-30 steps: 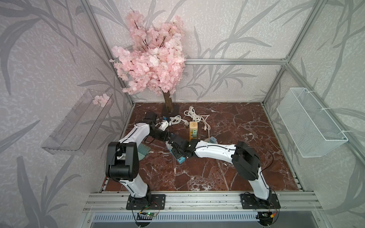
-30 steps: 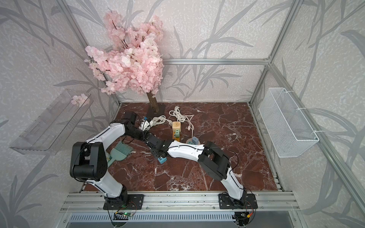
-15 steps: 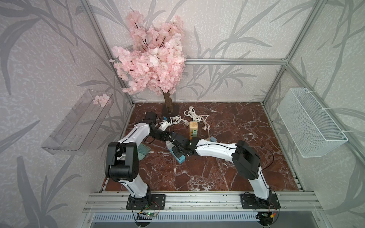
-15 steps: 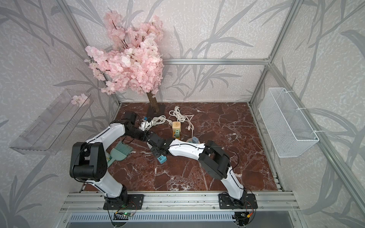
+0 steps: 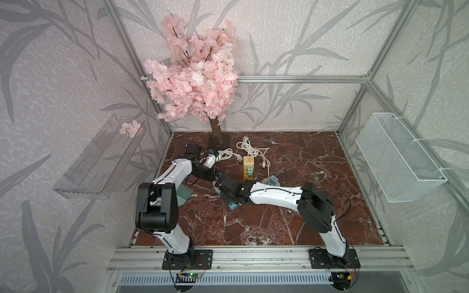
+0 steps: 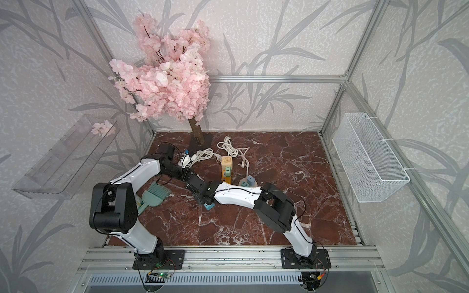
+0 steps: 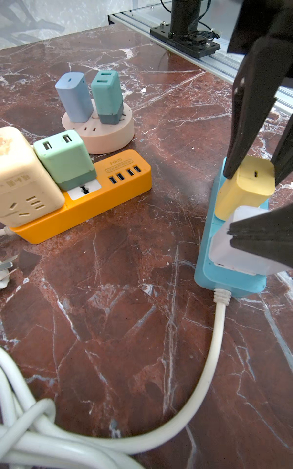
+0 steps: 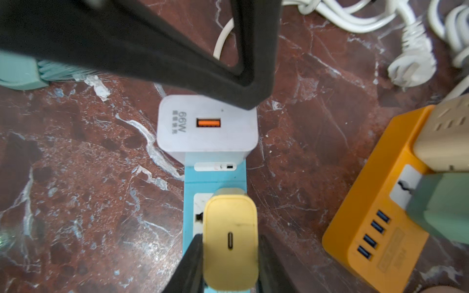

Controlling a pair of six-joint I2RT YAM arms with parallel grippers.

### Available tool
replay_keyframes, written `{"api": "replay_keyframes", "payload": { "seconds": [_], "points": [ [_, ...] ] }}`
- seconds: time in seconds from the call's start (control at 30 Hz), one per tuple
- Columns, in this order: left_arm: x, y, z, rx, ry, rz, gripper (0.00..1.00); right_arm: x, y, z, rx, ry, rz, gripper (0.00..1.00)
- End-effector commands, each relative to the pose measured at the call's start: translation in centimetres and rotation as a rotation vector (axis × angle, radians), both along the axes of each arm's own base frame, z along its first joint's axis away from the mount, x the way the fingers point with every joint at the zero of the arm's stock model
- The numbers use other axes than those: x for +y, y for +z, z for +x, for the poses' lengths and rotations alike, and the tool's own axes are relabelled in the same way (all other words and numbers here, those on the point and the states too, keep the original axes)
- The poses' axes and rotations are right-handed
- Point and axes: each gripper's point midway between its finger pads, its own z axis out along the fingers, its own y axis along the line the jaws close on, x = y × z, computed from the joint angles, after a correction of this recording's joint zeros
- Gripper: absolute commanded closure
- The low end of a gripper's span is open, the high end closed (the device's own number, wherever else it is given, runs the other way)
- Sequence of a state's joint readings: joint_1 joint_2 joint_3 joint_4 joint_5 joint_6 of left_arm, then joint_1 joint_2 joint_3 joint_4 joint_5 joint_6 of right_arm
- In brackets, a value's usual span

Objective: Pull the plug off the socket
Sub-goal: Remove the plug from the socket.

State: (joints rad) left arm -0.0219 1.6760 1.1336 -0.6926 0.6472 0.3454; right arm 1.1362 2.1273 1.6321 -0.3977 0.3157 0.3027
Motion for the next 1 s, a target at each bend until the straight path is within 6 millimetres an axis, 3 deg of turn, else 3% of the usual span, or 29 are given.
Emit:
{"api": "replay_keyframes", "payload": {
  "seconds": [0.0, 0.23, 0.4, 0.53, 0.7, 0.83, 0.97],
  "points": [
    [2.0, -6.4, -5.8, 0.278, -0.018, 0.174, 1.00, 1.5, 0.6, -1.1, -0.123, 0.089, -0.097, 1.00],
    [1.9, -6.3, -5.8, 0.278, -0.018, 0.169, 1.00, 2.5, 1.2, -1.6, -0.099, 0.098, -0.030, 1.00],
    [1.7, -5.0, -5.1, 0.216, -0.009, 0.156, 1.00, 2.4, 1.2, -1.4, -0.047, 0.074, 0.016, 1.00],
    [2.5, -3.2, -3.2, 0.122, 0.041, 0.182, 1.00, 1.0, 0.8, -0.3, -0.007, -0.004, 0.031, 1.00],
    [3.5, 1.0, -1.0, -0.033, 0.128, 0.166, 1.00, 0.0, 0.6, 0.4, -0.006, -0.069, 0.023, 1.00],
    [3.5, 3.7, -1.1, -0.108, 0.157, 0.140, 1.00, -0.2, 0.6, 0.9, 0.006, -0.120, 0.036, 1.00],
    [4.0, 4.5, -2.0, -0.123, 0.189, 0.142, 1.00, -0.3, 0.8, 1.5, 0.008, -0.173, 0.055, 1.00]
  ]
}}
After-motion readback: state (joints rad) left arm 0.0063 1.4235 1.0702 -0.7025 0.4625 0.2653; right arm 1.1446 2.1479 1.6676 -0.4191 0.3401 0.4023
